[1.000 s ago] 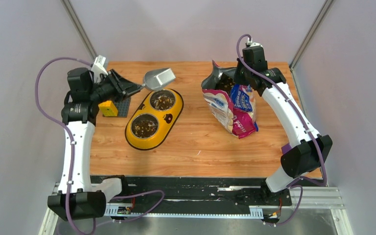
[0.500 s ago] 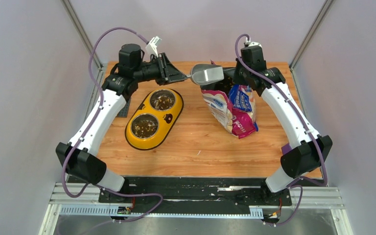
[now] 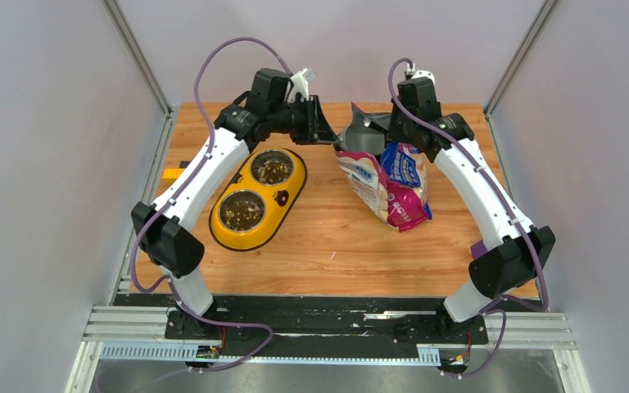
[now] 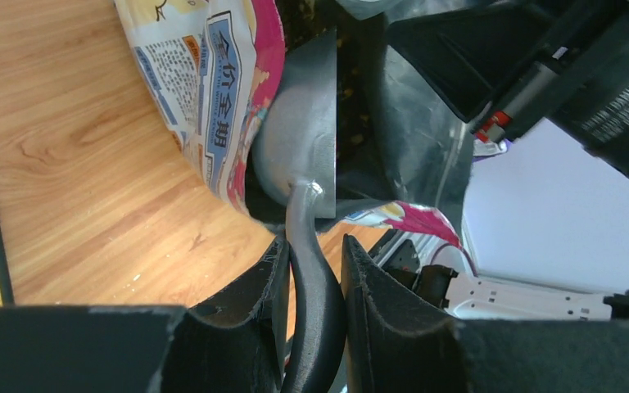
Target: Serve the pet food
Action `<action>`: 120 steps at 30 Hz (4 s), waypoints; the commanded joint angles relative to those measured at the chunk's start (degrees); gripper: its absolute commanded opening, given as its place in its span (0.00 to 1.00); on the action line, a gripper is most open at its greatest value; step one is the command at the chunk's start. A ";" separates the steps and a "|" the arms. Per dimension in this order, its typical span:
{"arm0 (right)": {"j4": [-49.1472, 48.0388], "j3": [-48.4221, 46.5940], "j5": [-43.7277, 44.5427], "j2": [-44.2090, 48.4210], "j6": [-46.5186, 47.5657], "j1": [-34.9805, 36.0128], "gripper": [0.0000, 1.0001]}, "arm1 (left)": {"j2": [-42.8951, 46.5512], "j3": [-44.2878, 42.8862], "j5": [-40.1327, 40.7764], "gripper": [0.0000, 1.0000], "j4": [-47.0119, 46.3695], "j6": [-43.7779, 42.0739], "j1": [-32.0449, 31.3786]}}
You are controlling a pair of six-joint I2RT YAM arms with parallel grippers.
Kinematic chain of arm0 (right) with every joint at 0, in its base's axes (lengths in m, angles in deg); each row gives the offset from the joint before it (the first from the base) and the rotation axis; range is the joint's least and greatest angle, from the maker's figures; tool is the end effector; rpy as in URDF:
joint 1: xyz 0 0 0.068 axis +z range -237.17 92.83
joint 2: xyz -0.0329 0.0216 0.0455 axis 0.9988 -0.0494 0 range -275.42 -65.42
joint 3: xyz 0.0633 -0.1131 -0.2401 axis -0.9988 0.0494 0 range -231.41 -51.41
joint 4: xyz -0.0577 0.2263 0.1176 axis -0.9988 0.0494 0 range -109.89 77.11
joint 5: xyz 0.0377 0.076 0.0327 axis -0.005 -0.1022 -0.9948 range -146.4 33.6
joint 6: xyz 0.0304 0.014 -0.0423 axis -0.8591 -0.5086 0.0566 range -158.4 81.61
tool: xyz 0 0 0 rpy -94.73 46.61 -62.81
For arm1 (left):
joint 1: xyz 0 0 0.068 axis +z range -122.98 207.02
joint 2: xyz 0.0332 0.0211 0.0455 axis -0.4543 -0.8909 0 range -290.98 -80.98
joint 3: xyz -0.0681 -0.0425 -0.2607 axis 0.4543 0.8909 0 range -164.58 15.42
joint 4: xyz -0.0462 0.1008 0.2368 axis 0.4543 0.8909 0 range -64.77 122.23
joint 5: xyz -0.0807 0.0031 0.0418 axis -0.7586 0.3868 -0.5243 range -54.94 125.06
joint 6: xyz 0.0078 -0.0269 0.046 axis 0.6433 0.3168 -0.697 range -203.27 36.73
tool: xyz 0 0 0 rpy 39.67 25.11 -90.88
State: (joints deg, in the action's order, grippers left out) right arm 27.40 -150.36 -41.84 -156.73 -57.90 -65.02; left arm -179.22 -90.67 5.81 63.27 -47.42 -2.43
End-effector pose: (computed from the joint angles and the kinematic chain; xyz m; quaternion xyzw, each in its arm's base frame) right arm 0.3223 0.1216 0.4003 0.0332 0.8987 0.0429 0.4352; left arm 0.3251 -0.2035 0.4149 0.0788 0.8445 -0.4445 0.2880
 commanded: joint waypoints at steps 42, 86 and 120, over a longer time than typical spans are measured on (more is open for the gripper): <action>-5.52 4.89 3.54 4.59 0.70 -0.25 0.00 | -3.03 6.32 -13.23 0.00 -16.57 15.24 1.35; -5.45 3.14 3.88 3.73 0.61 -1.89 0.00 | 18.82 26.25 -27.65 0.00 -33.57 29.34 22.85; -5.36 4.15 4.45 3.08 0.08 -2.45 0.00 | 13.14 33.37 11.15 0.00 -7.62 -11.37 29.40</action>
State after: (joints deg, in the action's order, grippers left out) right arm 22.63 -145.55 -38.67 -154.15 -57.36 -66.83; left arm -164.66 -53.58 8.43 52.43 -50.32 31.88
